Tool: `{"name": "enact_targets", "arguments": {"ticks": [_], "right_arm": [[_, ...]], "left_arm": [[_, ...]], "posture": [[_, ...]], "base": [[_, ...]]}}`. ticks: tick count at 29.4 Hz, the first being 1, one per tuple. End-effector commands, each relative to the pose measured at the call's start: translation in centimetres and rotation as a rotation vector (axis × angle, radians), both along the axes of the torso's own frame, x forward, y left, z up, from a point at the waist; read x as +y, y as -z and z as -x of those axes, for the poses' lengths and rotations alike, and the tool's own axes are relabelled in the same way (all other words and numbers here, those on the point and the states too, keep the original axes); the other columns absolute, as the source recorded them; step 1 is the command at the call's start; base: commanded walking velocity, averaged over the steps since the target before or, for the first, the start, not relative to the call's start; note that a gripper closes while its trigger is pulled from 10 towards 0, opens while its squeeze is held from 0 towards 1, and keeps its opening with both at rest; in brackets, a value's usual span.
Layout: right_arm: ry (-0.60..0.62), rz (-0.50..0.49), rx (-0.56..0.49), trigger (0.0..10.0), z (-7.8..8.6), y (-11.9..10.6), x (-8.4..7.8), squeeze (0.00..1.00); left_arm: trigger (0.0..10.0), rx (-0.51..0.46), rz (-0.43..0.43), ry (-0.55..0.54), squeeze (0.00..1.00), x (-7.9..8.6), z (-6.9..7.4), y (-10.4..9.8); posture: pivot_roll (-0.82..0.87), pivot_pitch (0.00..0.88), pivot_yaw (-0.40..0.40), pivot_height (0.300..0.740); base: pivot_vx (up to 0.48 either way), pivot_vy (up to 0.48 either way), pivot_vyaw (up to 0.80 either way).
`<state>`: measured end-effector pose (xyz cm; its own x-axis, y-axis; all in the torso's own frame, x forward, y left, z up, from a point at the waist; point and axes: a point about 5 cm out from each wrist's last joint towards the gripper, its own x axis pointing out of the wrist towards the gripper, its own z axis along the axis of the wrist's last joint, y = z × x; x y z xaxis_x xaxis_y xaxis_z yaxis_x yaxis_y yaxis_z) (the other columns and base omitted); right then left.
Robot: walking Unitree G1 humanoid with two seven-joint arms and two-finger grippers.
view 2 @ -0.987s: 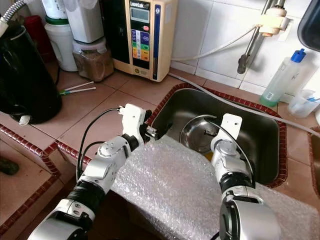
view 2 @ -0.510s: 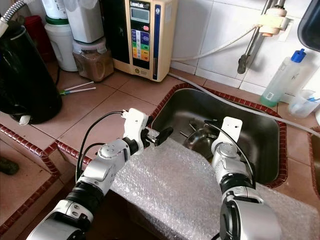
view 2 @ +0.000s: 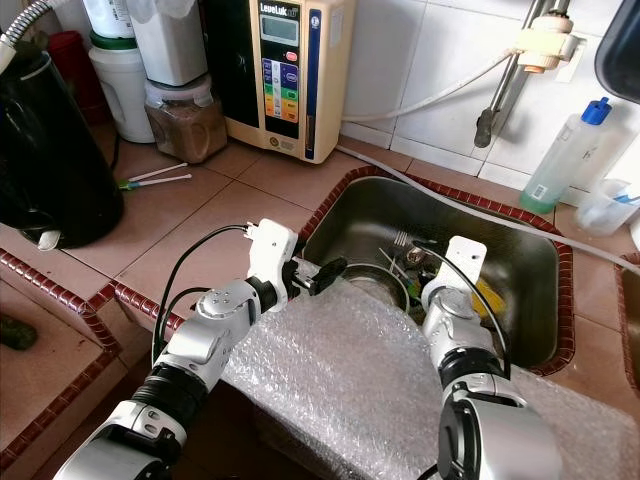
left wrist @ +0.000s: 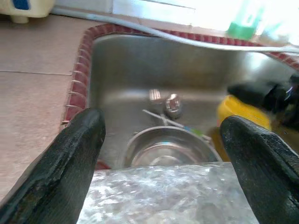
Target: Kitchen organization
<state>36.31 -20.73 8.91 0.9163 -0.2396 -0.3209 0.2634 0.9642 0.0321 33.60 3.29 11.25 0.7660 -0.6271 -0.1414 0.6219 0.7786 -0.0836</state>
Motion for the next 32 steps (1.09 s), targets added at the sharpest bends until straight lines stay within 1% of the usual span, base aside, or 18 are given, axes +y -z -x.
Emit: {"name": "enact_targets", "arguments": {"ticks": [1,6,8,11,15,16,18,19,20,21,23,24,25,26,27,29,30,32], "right_arm": [[-0.055,0.079,-0.090,10.0,-0.6,-1.7,0.4,1.00],[-0.114,0.151,-0.226,10.0,-0.5,-3.2,1.0,1.00],[-0.133,0.227,-0.293,10.0,-0.2,-4.1,1.2,1.00],[-0.157,0.289,-0.329,10.0,0.2,-4.6,1.4,1.00],[-0.139,0.297,-0.348,10.0,1.1,-4.5,0.7,1.00],[-0.125,0.277,-0.353,10.0,1.5,-4.3,0.3,1.00],[-0.124,0.260,-0.355,10.0,2.0,-4.2,0.2,1.00],[-0.136,0.273,-0.353,10.0,2.3,-4.1,0.0,1.00],[-0.148,0.247,-0.348,10.0,2.7,-4.0,0.1,1.00],[-0.148,0.247,-0.348,10.0,2.7,-4.0,0.1,1.00],[-0.218,0.185,-0.317,10.0,3.2,-3.3,0.7,1.00],[-0.233,0.180,-0.323,10.0,3.3,-3.3,1.0,0.86],[-0.228,0.182,-0.327,10.0,3.6,-3.3,1.2,0.16],[-0.225,0.179,-0.326,10.0,3.6,-3.3,1.2,0.16],[-0.224,0.173,-0.323,10.0,3.7,-3.2,1.3,0.00],[-0.221,0.186,-0.319,10.0,3.8,-3.2,1.4,0.00],[-0.229,0.179,-0.317,10.0,3.9,-3.2,1.6,0.00],[-0.234,0.174,-0.313,10.0,4.0,-3.2,1.7,0.00]], "left_arm": [[10.0,-0.020,-0.002,-0.095,1.00,1.0,-0.4,-0.3],[10.0,-0.041,-0.001,-0.224,1.00,2.5,-0.8,-0.5],[10.0,-0.076,0.014,-0.247,1.00,2.9,-0.7,-1.1],[10.0,-0.125,0.017,-0.272,1.00,3.4,-0.6,-1.8],[10.0,-0.162,-0.025,-0.299,1.00,4.4,-0.2,-1.8],[10.0,-0.182,-0.055,-0.313,1.00,4.8,0.1,-1.8],[10.0,-0.196,-0.062,-0.341,1.00,5.2,0.3,-1.9],[10.0,-0.206,-0.067,-0.358,0.81,5.7,0.5,-2.0],[10.0,-0.206,-0.070,-0.382,0.00,6.2,0.6,-2.1],[10.0,-0.206,-0.070,-0.382,0.00,6.2,0.6,-2.1],[10.0,-0.192,-0.092,-0.426,0.00,7.3,0.7,-2.0],[10.0,-0.195,-0.110,-0.432,0.00,7.6,0.7,-1.9],[10.0,-0.185,-0.088,-0.471,0.00,8.2,0.7,-2.1],[10.0,-0.175,-0.073,-0.483,0.00,8.3,0.7,-2.1],[10.0,-0.167,-0.061,-0.488,0.00,8.4,0.8,-2.2],[10.0,-0.157,-0.065,-0.497,0.00,8.5,0.9,-2.2],[10.0,-0.096,-0.087,-0.509,0.00,8.6,0.9,-1.8],[10.0,-0.072,-0.118,-0.523,0.00,8.6,0.9,-1.6]], "posture": [[0.06,0.000,-0.037,0.740],[0.06,0.000,-0.041,0.740],[0.06,0.000,-0.037,0.740],[0.05,0.000,-0.034,0.740],[0.06,0.000,-0.032,0.740],[0.06,0.000,-0.032,0.740],[0.06,0.000,-0.031,0.740],[0.06,0.000,-0.031,0.740],[0.06,0.000,-0.029,0.740],[0.06,0.000,-0.029,0.740],[0.06,0.000,-0.024,0.740],[0.06,0.000,-0.019,0.740],[0.05,0.000,-0.015,0.740],[0.05,0.000,-0.016,0.740],[0.05,0.000,-0.016,0.740],[0.05,0.000,-0.018,0.740],[0.05,0.000,-0.018,0.740],[0.05,0.000,-0.019,0.740]], "base": [[0.000,0.000,0.00],[0.000,0.000,0.00],[0.000,0.000,0.00],[0.000,0.000,0.00],[0.000,0.000,0.00],[0.000,0.000,0.00],[0.000,0.000,0.00],[0.000,0.000,0.00],[0.000,0.000,0.00],[0.000,0.000,0.00],[0.000,0.000,0.00],[0.000,0.000,-0.68],[0.000,0.000,-0.80],[0.000,0.000,-0.80],[0.000,0.000,-0.80],[0.000,0.000,-0.79],[0.000,0.000,-0.79],[0.000,0.000,-0.79]]}}
